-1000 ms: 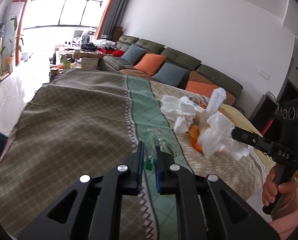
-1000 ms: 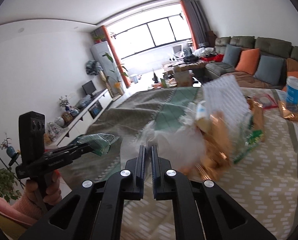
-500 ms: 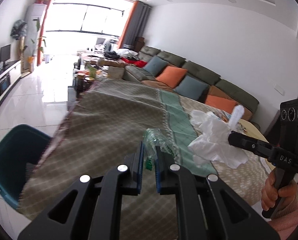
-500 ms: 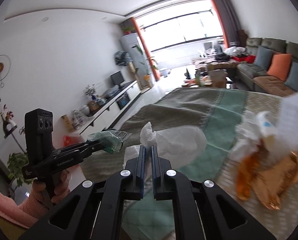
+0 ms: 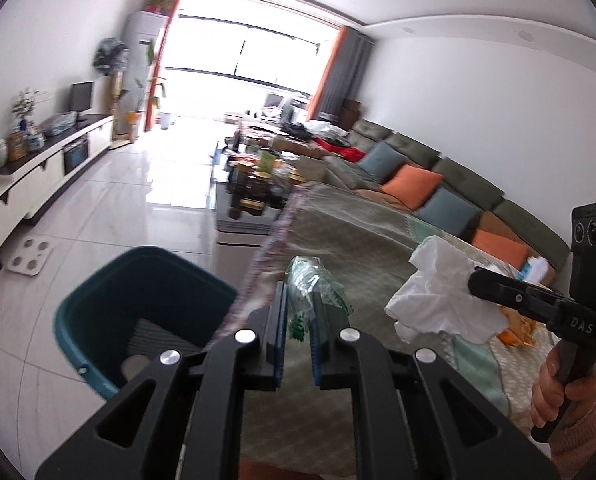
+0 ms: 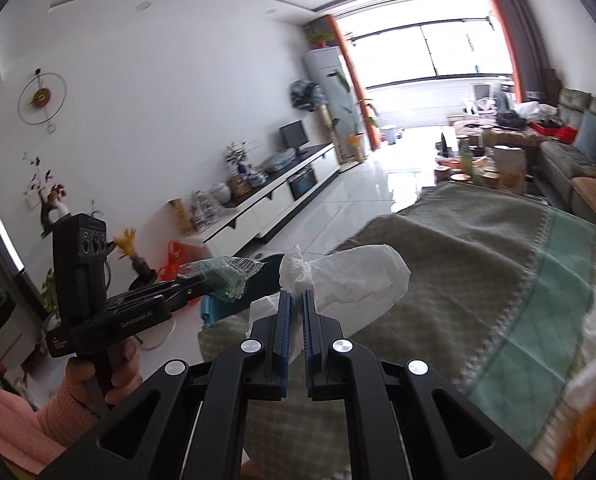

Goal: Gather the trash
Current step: 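Carry the wrapper and tissue with both tools over the teal basket, then open both tools to drop the items into the basket, then return to the bed, then grasp the orange peel with the left tool while the right tool grasps a copper snack wrapper, then carry the orange peel and copper wrapper with both tools toward the teal basket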

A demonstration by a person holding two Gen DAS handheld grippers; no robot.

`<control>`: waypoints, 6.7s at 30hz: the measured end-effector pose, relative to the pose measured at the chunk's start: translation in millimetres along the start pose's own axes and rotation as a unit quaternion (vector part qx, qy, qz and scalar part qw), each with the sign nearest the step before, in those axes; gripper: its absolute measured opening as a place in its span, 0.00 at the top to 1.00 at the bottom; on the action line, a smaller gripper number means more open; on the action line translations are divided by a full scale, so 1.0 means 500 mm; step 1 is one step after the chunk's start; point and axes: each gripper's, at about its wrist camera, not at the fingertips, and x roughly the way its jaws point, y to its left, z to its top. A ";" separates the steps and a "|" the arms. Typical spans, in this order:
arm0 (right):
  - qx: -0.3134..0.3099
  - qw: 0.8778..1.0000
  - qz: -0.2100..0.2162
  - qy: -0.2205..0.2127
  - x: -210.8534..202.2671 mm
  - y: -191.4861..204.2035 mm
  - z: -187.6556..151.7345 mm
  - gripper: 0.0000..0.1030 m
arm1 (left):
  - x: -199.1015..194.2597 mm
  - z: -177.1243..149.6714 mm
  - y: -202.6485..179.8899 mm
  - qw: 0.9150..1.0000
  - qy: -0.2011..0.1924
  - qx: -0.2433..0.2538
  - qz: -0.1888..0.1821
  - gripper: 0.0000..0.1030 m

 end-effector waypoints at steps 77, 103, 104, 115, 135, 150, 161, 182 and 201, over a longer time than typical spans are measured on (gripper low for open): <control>0.006 0.999 0.002 0.044 0.081 0.005 0.035 0.57 | 0.044 -0.003 0.031 1.000 0.014 -0.013 0.006 0.47; 0.169 0.932 -0.313 -0.069 -0.387 -0.265 -0.153 0.50 | 0.228 -0.118 -0.456 0.945 0.141 0.171 -0.240 0.46; 0.173 0.930 -0.319 -0.067 -0.390 -0.269 -0.157 0.50 | 0.236 -0.122 -0.471 0.943 0.147 0.175 -0.243 0.46; 0.206 0.920 -0.332 -0.040 -0.385 -0.311 -0.203 0.44 | 0.304 -0.145 -0.550 0.928 0.202 0.188 -0.250 0.47; 0.175 0.926 -0.333 -0.029 -0.373 -0.302 -0.212 0.47 | 0.336 -0.160 -0.594 0.926 0.226 0.191 -0.235 0.57; 0.163 0.933 -0.321 -0.028 -0.371 -0.302 -0.218 0.52 | 0.338 -0.157 -0.581 0.929 0.234 0.186 -0.219 0.72; 0.166 0.933 -0.317 -0.029 -0.370 -0.304 -0.219 0.59 | 0.328 -0.158 -0.582 0.930 0.226 0.189 -0.217 0.72; 0.206 0.941 -0.262 -0.056 -0.394 -0.312 -0.225 0.94 | 0.342 -0.154 -0.603 0.929 0.226 0.194 -0.219 0.85; 0.171 0.965 -0.187 -0.069 -0.368 -0.236 -0.160 0.94 | 0.221 -0.106 -0.447 0.953 0.169 0.156 -0.198 0.90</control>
